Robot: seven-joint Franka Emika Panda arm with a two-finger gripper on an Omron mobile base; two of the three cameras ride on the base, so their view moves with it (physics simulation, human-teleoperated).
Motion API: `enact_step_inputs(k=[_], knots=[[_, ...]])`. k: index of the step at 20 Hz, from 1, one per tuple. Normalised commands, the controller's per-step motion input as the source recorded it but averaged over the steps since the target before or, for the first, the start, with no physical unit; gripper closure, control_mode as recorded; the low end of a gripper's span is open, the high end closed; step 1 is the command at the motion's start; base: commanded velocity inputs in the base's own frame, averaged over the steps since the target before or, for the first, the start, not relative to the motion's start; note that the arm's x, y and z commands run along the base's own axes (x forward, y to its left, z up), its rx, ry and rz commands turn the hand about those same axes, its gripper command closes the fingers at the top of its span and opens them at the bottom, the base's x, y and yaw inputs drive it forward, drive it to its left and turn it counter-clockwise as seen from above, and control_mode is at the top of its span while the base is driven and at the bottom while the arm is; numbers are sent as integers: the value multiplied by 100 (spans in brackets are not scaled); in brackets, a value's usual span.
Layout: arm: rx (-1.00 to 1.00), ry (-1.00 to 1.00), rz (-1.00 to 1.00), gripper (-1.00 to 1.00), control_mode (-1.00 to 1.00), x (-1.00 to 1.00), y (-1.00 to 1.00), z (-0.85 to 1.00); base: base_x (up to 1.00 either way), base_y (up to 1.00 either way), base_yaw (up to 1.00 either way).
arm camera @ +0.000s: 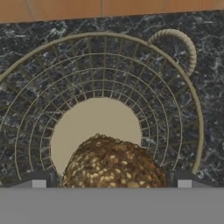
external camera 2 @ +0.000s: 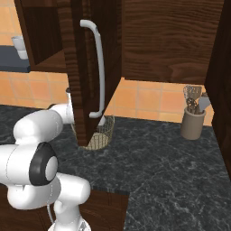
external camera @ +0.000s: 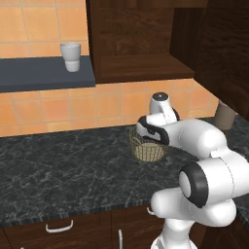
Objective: Open the cabinet, pick up the bread from the cabinet and place it in the basket. Then move the basket to the dining counter.
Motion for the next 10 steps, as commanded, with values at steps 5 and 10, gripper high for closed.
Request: enact_step_inputs(k=[5, 10], knots=[[2, 18, 0, -100, -100, 36, -3, 7, 0, 0, 0], [2, 2, -3, -100, -100, 27, -3, 0, 0, 0, 0]])
